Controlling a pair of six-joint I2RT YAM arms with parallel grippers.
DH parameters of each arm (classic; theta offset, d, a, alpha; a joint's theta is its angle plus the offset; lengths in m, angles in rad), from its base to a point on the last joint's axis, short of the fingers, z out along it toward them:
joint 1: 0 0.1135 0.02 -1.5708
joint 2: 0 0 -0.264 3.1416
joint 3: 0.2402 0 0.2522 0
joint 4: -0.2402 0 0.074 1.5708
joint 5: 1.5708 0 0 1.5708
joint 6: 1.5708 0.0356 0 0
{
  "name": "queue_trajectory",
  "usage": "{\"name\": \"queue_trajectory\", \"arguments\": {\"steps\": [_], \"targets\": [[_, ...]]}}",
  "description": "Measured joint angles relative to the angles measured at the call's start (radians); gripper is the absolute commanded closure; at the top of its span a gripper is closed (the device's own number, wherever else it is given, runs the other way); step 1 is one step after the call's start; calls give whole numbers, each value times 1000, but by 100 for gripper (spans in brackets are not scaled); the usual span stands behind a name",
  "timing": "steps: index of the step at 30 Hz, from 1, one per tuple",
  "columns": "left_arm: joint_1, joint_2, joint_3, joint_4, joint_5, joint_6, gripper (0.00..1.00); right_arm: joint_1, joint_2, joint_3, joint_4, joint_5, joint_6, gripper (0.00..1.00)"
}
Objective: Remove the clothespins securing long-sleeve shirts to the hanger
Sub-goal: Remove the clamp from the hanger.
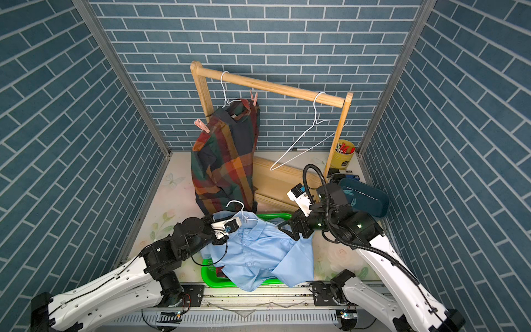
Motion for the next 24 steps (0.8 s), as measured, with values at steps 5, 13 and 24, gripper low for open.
{"name": "queue_trajectory", "arguments": {"steps": [5, 13, 24], "targets": [[0, 1, 0, 0, 0, 0, 100, 39, -105, -77, 39, 31, -113, 18], [0, 0, 0, 0, 0, 0, 100, 105, -41, -81, 63, 124, -254, 26], [1, 2, 0, 3, 0, 0, 100, 145, 38, -82, 107, 214, -361, 41]]}}
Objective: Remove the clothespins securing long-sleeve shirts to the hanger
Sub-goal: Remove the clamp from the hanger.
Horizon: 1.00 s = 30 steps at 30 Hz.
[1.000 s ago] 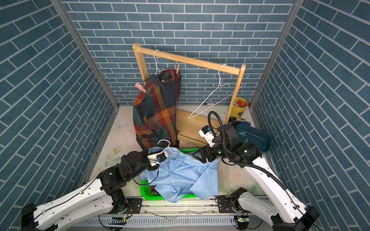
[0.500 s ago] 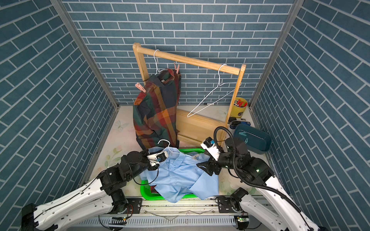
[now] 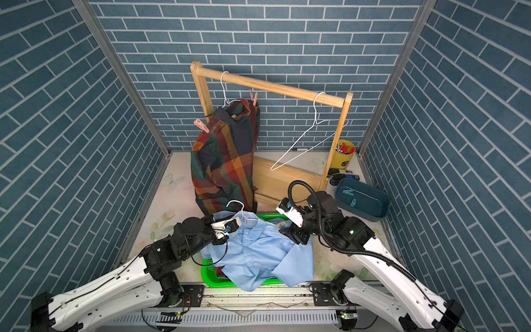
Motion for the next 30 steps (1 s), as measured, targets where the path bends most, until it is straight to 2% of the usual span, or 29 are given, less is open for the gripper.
{"name": "queue_trajectory", "arguments": {"steps": [7, 10, 16, 27, 30], "targets": [[1, 0, 0, 1, 0, 0, 100, 4, 13, 0, -1, 16, -35, 54], [3, 0, 0, 1, 0, 0, 100, 10, 14, 0, 1, 22, -37, 53], [3, 2, 0, 2, 0, -1, 100, 26, 23, 13, 1, 29, -43, 45], [3, 10, 0, 10, 2, -4, 100, 26, 30, 35, 4, 26, -45, 58], [3, 10, 0, 10, 2, -4, 100, 26, 32, 36, 0, 25, -44, 56]]}}
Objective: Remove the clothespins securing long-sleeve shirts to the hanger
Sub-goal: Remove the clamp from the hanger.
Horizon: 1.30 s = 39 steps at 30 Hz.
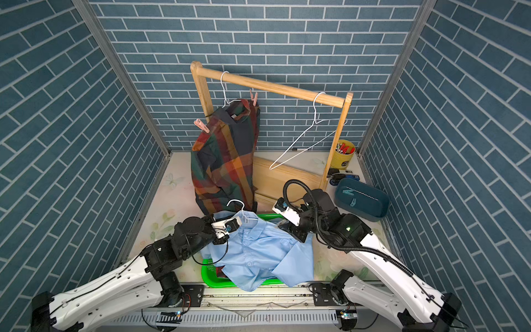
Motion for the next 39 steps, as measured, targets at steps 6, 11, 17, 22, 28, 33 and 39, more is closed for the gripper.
{"name": "queue_trajectory", "arguments": {"steps": [6, 11, 17, 22, 28, 33, 39], "targets": [[0, 0, 0, 0, 0, 0, 100, 0, 0, 1, -10, -1, -1, 61], [0, 0, 0, 0, 0, 0, 100, 0, 0, 1, -12, -5, 0, 67], [0, 1, 0, 1, 0, -1, 100, 0, 1, 3, -13, -13, 0, 79], [0, 7, 0, 5, 0, -3, 100, 0, 12, 28, -25, -21, 2, 85], [0, 8, 0, 5, 2, -4, 100, 0, 15, 32, -34, -23, 2, 87], [0, 8, 0, 5, 3, -4, 100, 0, 14, 34, -45, -18, 2, 89], [0, 8, 0, 5, 3, -7, 100, 0, -5, 34, -63, -14, 3, 91]]}}
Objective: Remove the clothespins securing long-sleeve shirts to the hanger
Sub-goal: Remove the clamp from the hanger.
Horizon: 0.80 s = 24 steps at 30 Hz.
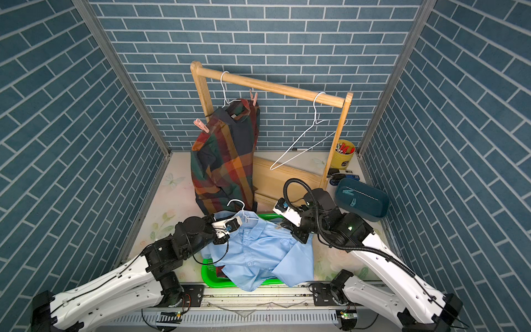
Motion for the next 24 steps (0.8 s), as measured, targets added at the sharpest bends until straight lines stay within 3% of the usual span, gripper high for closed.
{"name": "queue_trajectory", "arguments": {"steps": [16, 24], "targets": [[0, 17, 0, 0, 9, -18, 100, -29, -49, 87, 1, 66, 45, 95], [0, 16, 0, 0, 11, -23, 100, -69, -53, 131, -18, 207, 119, 96]]}}
